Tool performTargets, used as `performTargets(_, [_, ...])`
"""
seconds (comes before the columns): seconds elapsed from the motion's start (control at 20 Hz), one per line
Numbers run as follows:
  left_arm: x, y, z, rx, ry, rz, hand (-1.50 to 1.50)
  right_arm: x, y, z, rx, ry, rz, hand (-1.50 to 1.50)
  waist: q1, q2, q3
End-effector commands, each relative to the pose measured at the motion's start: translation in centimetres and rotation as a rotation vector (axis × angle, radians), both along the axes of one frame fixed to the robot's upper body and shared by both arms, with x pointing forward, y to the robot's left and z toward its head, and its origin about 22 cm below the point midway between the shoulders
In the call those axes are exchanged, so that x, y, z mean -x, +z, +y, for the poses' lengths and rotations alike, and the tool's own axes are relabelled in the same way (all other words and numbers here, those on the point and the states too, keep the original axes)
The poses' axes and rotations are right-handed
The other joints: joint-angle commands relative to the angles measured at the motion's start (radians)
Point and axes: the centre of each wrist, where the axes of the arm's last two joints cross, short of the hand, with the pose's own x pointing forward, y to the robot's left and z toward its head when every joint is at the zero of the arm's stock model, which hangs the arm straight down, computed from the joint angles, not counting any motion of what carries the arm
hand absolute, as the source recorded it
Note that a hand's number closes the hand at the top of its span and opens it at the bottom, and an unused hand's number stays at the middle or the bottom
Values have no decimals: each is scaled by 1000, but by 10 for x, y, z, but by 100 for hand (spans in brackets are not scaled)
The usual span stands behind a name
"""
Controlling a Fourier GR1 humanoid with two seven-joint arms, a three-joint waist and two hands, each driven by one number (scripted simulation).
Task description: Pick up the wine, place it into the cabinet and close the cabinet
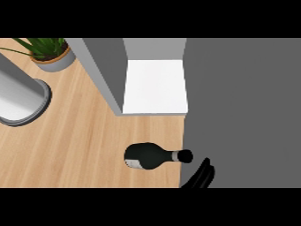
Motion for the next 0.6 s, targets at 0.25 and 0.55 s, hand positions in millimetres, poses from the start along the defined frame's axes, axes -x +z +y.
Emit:
performTargets(0.25, [15,16,-26,125,-60,8,-150,16,18,12,-63,17,-21,-150,-1,-1,-2])
performTargets(0.55, [-30,19,-11,105,12,-58,-150,10,23,5,-23,23,-35,-150,2,3,-2])
